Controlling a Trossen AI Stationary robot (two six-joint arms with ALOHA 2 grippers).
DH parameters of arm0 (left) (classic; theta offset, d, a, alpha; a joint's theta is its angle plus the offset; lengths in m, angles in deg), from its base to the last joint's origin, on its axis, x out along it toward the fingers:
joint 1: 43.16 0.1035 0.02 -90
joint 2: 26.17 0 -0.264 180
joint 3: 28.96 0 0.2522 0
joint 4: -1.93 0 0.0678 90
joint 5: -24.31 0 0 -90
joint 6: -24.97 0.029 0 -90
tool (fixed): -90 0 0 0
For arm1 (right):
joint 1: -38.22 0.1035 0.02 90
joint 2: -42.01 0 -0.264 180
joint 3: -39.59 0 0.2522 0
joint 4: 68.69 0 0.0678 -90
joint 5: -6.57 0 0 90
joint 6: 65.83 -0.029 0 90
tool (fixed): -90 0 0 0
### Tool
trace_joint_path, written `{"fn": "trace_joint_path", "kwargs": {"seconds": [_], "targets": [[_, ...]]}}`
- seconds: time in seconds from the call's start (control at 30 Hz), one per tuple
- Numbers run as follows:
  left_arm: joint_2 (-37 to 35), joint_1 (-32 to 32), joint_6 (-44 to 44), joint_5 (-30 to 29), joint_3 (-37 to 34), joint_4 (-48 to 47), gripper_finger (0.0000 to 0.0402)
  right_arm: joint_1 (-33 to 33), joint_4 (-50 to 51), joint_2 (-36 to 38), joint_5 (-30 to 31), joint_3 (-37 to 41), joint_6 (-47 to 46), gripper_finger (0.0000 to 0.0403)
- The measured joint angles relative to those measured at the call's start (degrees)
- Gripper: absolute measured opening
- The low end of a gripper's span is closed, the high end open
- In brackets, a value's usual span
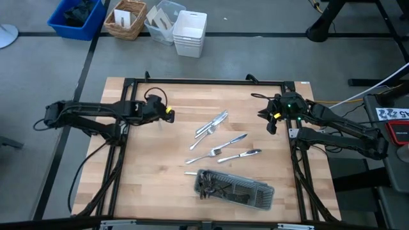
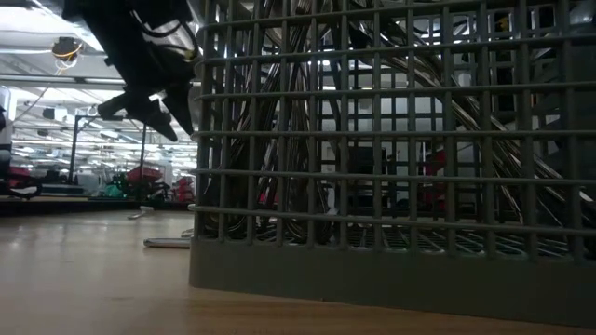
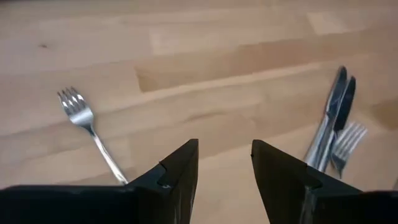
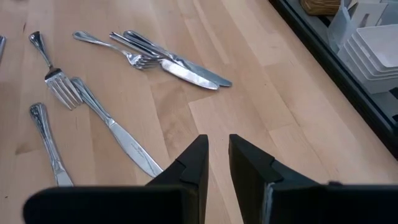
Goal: Sort silverware
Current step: Put the knife into the gray silverware rack
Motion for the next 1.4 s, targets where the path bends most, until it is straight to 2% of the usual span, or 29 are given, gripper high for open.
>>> {"fn": "trace_joint_path", "kwargs": {"seconds": [0.27, 0.5, 0.8, 0.97, 1.13, 1.27, 1.4], "targets": [[0.0, 5.0, 10.8, 0.9, 0.0, 1.2, 0.0143, 0.0, -2.5, -0.1, 0.3, 0.0, 0.0, 0.0065], [0.0, 7.5, 19.7, 11.7, 0.0, 8.1, 0.0143, 0.0, -9.0, -3.0, -0.3, 0.0, 0.0, 0.0065], [0.3, 7.6, 35.0, 26.4, -0.7, 19.0, 0.0143, 0.0, -14.0, -10.9, -9.1, 0.0, 0.0, 0.0065], [1.3, 7.6, 37.7, 27.4, -0.7, 19.1, 0.0143, 0.7, -15.2, -16.5, -15.1, 0.0, 2.4, 0.0065], [2.8, 7.7, 38.9, 27.3, -0.7, 19.4, 0.0143, 5.5, -19.7, -22.5, -15.4, 0.0, 10.6, 0.0065], [4.4, 7.6, 39.0, 27.4, -0.7, 19.0, 0.0143, 9.9, -22.2, -26.8, -12.9, 0.0, 14.9, 0.0065], [6.2, 7.7, 39.0, 27.4, -0.7, 19.0, 0.0143, 13.4, -22.8, -30.3, -7.0, 0.0, 15.1, 0.0065]]}}
